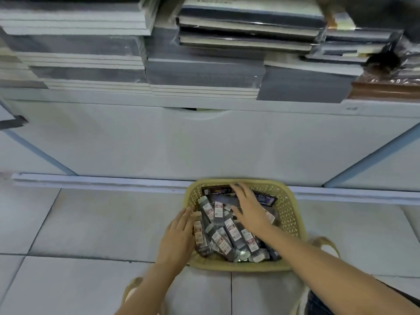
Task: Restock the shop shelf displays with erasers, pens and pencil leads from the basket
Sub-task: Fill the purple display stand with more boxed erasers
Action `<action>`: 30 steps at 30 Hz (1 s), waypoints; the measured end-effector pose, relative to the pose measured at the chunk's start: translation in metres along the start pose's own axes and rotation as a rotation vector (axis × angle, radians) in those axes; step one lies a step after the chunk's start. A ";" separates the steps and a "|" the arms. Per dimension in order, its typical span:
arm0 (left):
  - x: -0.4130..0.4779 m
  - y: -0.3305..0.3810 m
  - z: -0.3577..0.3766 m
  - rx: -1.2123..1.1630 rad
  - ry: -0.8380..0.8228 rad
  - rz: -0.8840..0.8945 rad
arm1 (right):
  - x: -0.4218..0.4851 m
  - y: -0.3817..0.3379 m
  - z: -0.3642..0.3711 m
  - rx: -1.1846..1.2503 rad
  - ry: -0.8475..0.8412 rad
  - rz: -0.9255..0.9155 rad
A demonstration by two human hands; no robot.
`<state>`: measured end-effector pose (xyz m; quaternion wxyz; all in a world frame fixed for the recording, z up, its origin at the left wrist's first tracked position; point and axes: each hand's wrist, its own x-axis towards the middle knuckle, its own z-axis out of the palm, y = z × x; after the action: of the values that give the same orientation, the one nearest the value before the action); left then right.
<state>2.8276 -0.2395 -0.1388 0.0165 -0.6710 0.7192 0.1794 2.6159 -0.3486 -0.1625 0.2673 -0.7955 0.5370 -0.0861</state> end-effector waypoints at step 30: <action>0.111 0.070 -0.001 -0.275 0.169 0.297 | -0.003 0.095 -0.119 0.497 0.169 0.224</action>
<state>2.7485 -0.3437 -0.1507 -0.1620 -0.5665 0.7776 0.2196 2.4872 -0.4118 -0.1114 0.4164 -0.6314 0.6041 -0.2509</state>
